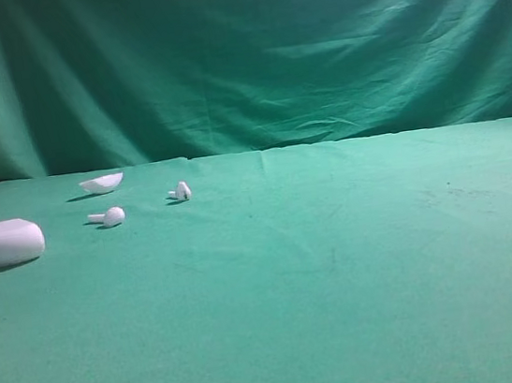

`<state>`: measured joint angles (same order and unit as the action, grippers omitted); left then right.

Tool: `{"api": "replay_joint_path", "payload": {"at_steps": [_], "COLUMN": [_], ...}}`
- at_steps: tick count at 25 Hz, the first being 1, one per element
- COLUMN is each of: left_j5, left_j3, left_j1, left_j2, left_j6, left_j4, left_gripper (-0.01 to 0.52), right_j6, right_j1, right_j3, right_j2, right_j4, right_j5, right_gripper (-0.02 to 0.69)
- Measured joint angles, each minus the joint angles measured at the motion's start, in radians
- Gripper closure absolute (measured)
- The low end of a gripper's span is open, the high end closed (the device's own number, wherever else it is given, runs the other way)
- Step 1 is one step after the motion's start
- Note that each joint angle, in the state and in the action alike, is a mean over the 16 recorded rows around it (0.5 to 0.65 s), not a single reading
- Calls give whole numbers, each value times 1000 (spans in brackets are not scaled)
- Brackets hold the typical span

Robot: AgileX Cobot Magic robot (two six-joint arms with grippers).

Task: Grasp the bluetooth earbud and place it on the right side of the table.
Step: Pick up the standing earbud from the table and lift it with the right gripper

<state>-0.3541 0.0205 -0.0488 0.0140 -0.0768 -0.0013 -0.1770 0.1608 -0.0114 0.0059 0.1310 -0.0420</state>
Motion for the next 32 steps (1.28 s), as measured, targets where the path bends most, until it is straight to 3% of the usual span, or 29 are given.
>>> {"api": "replay_joint_path", "payload": {"at_steps": [5, 11, 18, 26, 32], "left_j5": [0, 0, 0, 0, 0], "left_j3": [0, 0, 0, 0, 0], "left_j1": [0, 0, 0, 0, 0], "left_j2": [0, 0, 0, 0, 0], "left_j6": [0, 0, 0, 0, 0], "left_j4": [0, 0, 0, 0, 0], "left_gripper": [514, 514, 514, 514, 514], "right_j6": [-17, -10, 119, 307, 360], "right_j1": [0, 1, 21, 122, 249], "right_j3": [-127, -340, -598, -891, -1170], "right_j2": [89, 299, 657, 1098, 1434], "right_j4": [-15, -37, -88, -151, -169], "right_j5": [-30, -295, -597, -809, -933], "right_gripper": [665, 665, 665, 665, 665]}}
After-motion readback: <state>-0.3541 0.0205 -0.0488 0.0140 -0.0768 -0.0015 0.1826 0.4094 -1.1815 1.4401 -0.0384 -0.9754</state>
